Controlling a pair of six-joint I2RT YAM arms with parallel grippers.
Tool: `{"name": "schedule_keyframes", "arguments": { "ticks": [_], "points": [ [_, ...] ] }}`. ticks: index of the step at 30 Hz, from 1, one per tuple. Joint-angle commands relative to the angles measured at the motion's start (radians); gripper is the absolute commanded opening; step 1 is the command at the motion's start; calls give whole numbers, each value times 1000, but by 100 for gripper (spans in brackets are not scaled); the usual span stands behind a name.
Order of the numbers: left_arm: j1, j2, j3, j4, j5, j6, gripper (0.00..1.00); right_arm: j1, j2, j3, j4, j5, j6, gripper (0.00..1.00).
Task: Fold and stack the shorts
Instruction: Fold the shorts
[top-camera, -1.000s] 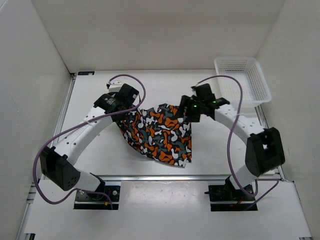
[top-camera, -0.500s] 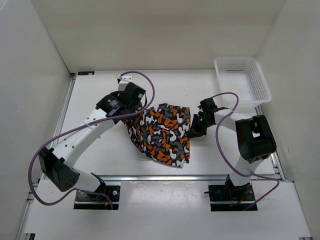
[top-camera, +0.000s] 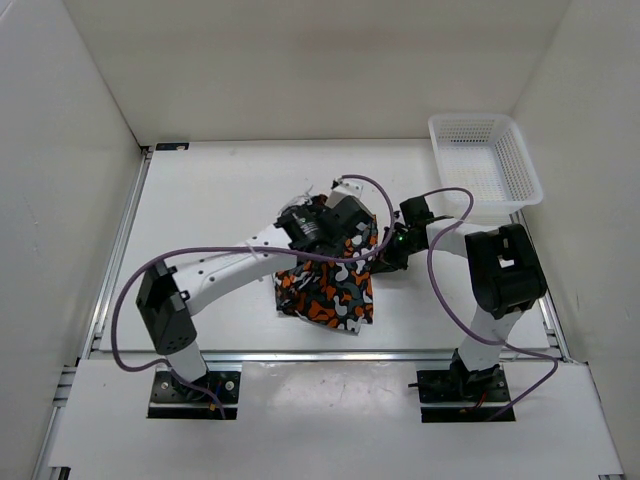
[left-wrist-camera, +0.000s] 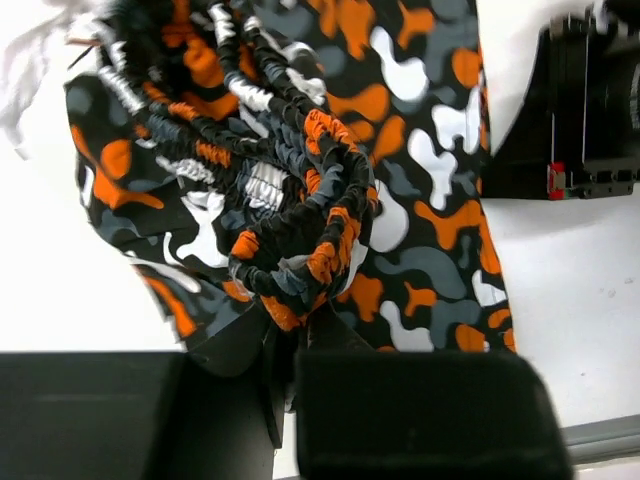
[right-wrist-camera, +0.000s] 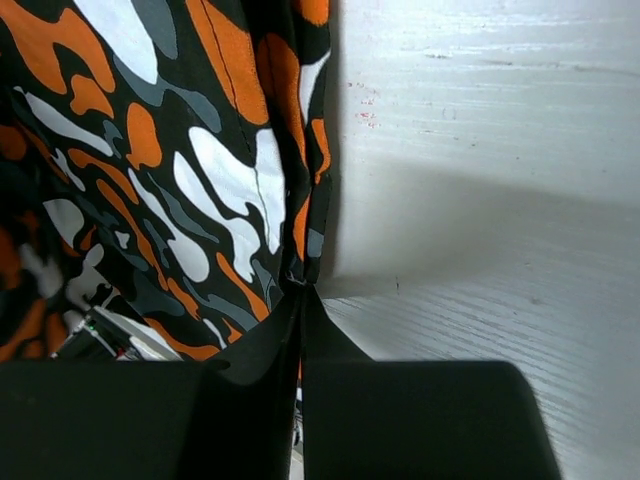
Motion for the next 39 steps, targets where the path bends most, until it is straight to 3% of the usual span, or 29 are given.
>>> {"name": "schedule_keyframes", "arguments": {
  "ticks": [1, 12, 14, 15, 16, 17, 22, 24, 27, 28, 30, 32, 33, 39],
  "points": [
    [3, 13, 3, 54, 52, -39, 11, -12, 44, -30, 1, 77, -21, 0],
    [-78, 139, 52, 74, 184, -57, 13, -52, 53, -39, 11, 59, -21, 0],
    [-66, 139, 71, 64, 272, -57, 47, -63, 53, -39, 11, 49, -21, 0],
    [-66, 139, 81, 55, 296, -57, 76, -63, 53, -39, 11, 49, -30, 0],
    [-57, 123, 103, 46, 309, -57, 94, -63, 42, -39, -3, 58, -30, 0],
    [-46, 102, 116, 20, 310, -57, 100, -63, 27, -39, -3, 59, -39, 1],
    [49, 15, 153, -29, 354, -57, 97, -84, -43, -39, -75, 153, -64, 13],
    [113, -33, 115, -29, 377, -66, 94, -96, -97, -57, -124, 190, -73, 13],
    [201, -68, 46, -29, 394, -96, 83, -106, -204, -67, -190, 271, -73, 16],
    [218, -68, 29, -29, 394, -111, 69, -106, -265, -67, -204, 290, -73, 17],
    [264, -68, -25, -6, 437, -122, 56, -93, -322, -52, -238, 324, -64, 17],
    [304, -53, -59, 8, 461, -134, 33, -54, -358, -18, -252, 336, -64, 15],
    [316, -23, -59, 17, 492, -143, 28, -37, -358, 34, -262, 336, -64, 14],
    [379, 150, -25, 67, 563, -143, 19, 126, -173, 252, -276, 257, -75, 13]
  ]
}}
